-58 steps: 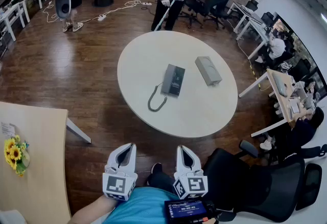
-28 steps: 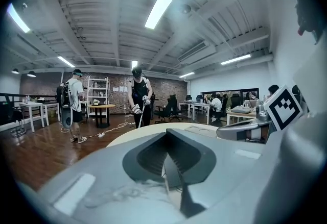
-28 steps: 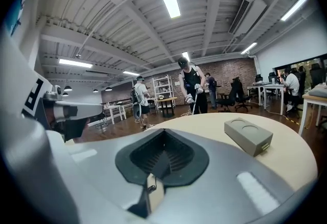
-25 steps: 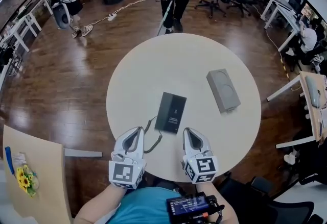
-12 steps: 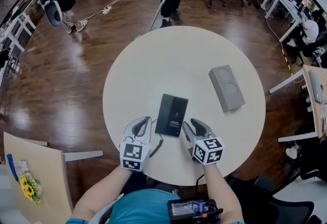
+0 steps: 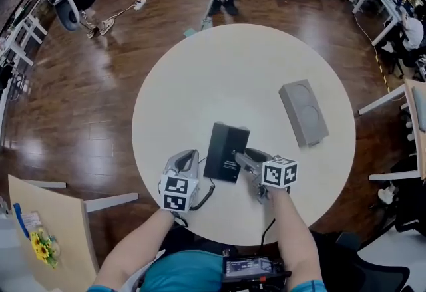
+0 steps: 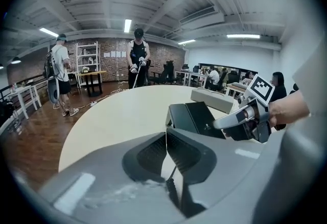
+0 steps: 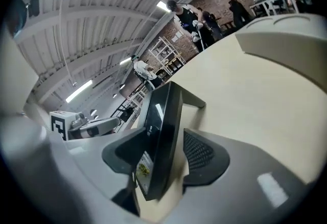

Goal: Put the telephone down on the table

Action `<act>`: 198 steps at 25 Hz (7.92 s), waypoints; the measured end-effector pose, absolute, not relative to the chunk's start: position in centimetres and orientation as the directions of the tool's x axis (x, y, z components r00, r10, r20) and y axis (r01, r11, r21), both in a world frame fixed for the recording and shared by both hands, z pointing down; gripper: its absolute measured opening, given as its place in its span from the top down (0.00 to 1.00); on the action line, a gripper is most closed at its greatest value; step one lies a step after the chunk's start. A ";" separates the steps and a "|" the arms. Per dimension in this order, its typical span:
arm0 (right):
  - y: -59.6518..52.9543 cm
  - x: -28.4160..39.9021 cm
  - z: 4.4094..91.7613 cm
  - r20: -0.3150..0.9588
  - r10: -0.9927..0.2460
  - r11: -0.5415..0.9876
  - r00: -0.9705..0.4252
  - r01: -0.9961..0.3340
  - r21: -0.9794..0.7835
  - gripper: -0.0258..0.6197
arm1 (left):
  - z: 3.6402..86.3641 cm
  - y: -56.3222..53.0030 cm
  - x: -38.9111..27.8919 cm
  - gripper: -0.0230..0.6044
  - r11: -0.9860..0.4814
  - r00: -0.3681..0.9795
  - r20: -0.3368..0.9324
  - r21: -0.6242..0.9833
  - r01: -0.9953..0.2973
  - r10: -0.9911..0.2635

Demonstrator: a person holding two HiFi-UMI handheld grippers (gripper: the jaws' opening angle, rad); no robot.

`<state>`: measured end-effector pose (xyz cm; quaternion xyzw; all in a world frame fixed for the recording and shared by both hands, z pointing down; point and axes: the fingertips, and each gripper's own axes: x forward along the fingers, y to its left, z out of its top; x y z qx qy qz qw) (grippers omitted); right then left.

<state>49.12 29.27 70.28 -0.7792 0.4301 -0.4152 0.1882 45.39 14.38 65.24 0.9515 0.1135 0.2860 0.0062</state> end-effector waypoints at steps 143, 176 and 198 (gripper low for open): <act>-42.4 -11.6 66.2 0.031 0.073 0.318 -0.997 -0.006 -0.948 0.73 | 58.4 -35.8 -24.4 0.94 -0.109 0.039 0.436 -0.137 -0.985 -0.899; -43.6 -9.6 75.0 0.420 0.018 0.194 -0.908 -0.408 -0.892 0.54 | 60.6 -37.7 -22.9 0.94 -0.163 0.127 0.475 -0.037 -0.986 -0.871; -41.2 -5.4 61.4 0.631 -0.664 0.424 -0.400 -0.897 -0.123 0.98 | 56.9 -36.6 -22.1 0.94 -0.262 0.259 0.421 0.052 -0.964 -0.869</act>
